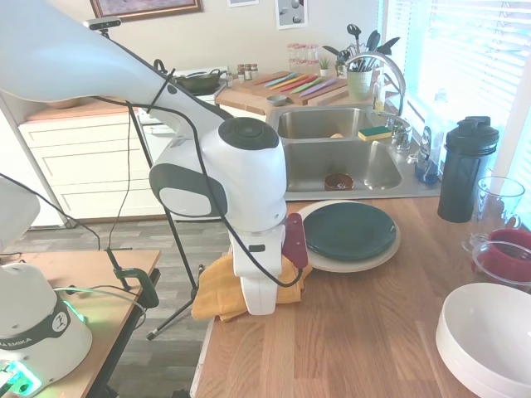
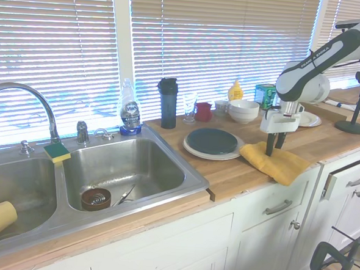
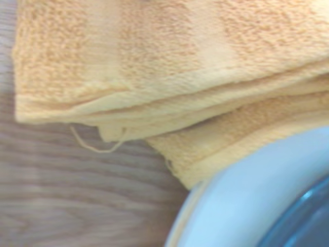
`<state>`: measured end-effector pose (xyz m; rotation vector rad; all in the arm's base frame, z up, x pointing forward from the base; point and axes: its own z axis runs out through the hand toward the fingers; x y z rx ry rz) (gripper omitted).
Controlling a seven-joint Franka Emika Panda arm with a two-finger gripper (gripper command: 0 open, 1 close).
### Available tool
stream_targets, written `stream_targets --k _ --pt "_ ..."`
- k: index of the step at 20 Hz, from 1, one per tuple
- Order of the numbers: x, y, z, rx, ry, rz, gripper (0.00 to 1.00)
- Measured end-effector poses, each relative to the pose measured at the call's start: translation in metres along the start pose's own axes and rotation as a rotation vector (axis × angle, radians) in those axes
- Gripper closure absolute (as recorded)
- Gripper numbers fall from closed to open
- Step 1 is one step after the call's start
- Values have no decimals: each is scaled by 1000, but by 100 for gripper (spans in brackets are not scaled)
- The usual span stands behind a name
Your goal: Wipe the blue plate in counterclockwise motion
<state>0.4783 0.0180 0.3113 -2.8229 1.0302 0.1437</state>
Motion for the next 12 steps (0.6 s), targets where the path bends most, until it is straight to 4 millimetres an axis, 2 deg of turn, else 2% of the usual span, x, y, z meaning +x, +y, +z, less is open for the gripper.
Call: stream_targets --k 1,7,12 --pt "-1 -1 0 0 0 -2 100" --pt "-1 -3 -1 5 0 -2 100" --pt "6 5 -5 11 7 20 100"
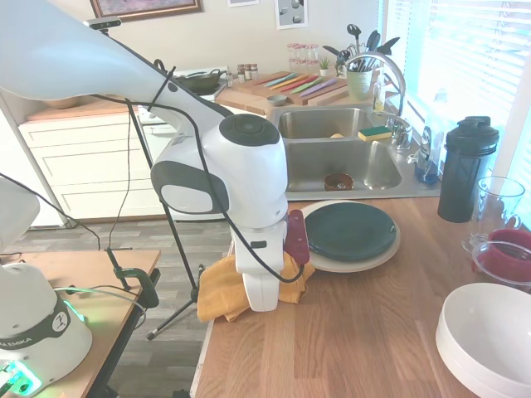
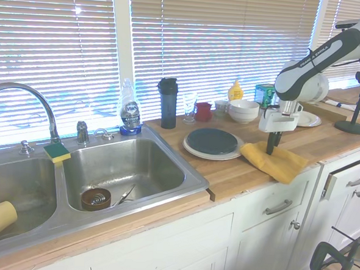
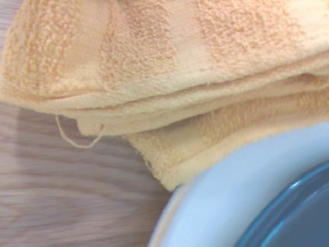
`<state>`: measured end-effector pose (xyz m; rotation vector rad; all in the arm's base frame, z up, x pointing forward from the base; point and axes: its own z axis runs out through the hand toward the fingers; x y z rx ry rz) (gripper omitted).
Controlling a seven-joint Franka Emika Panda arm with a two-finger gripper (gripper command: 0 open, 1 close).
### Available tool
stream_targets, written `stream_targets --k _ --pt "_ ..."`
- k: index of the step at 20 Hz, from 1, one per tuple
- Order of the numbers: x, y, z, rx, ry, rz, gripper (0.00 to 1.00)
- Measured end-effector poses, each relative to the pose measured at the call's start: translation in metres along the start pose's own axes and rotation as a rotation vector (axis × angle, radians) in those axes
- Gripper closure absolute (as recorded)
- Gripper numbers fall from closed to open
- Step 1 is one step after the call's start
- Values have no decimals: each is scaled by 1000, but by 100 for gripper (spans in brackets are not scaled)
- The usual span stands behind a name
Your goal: Wipe the blue plate in counterclockwise motion
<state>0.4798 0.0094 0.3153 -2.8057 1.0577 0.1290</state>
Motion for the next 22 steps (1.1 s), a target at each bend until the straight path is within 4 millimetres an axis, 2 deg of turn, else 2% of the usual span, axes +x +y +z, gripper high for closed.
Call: stream_targets --k 5,11,14,22 --pt "9 13 -19 9 30 25 100" --pt "-3 7 -75 13 72 26 100" --pt "-14 -10 -100 7 91 21 100" --pt "-49 -70 -151 -22 123 6 100"
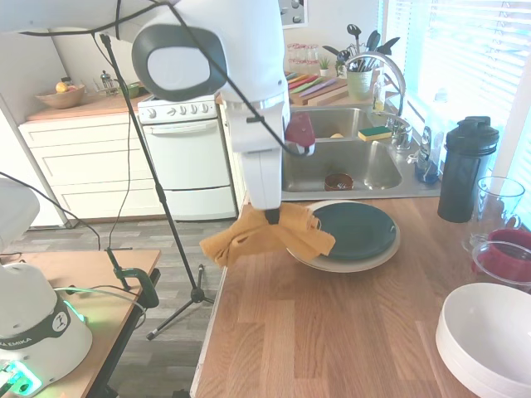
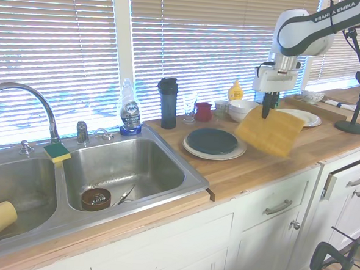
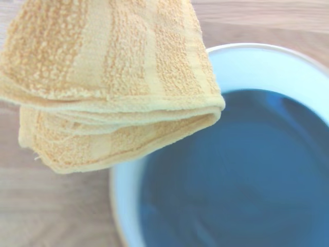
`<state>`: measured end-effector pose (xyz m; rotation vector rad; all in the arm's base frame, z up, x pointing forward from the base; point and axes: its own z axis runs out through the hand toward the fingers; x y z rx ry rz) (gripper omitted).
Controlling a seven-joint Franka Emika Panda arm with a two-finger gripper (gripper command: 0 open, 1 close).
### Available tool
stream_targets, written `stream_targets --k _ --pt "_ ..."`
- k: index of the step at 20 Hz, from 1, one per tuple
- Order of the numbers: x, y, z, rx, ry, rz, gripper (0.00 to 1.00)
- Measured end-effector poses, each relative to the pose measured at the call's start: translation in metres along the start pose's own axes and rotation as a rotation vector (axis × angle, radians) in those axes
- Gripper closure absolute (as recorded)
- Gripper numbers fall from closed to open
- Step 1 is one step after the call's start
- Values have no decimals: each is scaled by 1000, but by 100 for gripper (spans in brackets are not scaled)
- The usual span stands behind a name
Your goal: Wipe the blue plate in counterclockwise motion
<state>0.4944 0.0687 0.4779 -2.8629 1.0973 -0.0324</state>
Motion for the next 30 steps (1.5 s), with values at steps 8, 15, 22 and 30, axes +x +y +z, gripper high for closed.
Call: stream_targets --k 8,15,22,30 --pt "-1 -65 -54 -15 25 -11 100" --pt "-23 -141 -70 -30 35 -43 100" --pt "-28 -215 -38 -69 4 -19 100" --pt "29 -243 14 -105 -55 51 100"
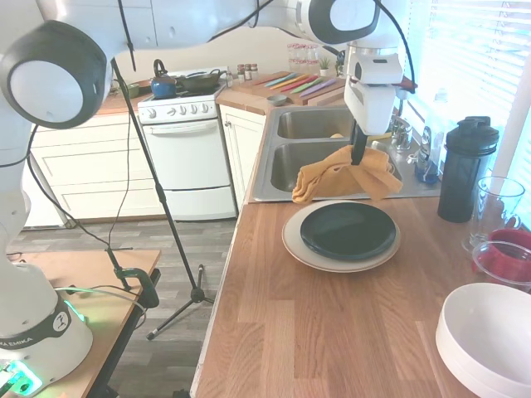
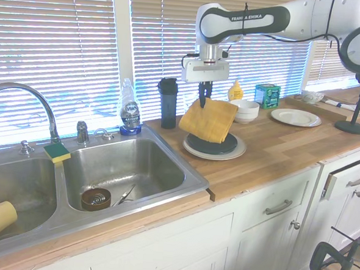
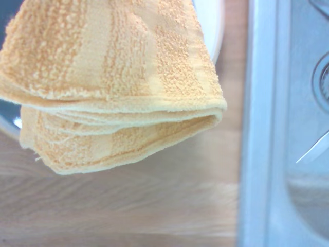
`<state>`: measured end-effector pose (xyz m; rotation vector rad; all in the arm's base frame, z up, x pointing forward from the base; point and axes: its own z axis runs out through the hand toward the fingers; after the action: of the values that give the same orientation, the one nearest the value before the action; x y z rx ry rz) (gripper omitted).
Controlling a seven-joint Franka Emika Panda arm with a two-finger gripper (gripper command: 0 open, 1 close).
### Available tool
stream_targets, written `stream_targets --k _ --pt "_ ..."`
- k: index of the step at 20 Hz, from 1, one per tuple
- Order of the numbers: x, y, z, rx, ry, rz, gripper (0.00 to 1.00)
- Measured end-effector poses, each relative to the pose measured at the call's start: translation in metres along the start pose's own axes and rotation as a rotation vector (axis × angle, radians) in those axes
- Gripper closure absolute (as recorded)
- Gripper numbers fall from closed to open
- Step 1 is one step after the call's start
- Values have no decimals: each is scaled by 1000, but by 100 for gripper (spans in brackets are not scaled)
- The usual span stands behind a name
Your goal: Wipe the blue plate in counterclockwise motion
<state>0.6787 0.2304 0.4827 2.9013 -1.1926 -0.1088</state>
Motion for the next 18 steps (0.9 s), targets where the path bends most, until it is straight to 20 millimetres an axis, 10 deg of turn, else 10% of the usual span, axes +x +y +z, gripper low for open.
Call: stream_targets --k 9,18 --pt "58 12 36 -19 -33 80 100" --pt "64 10 89 -39 -42 123 100"
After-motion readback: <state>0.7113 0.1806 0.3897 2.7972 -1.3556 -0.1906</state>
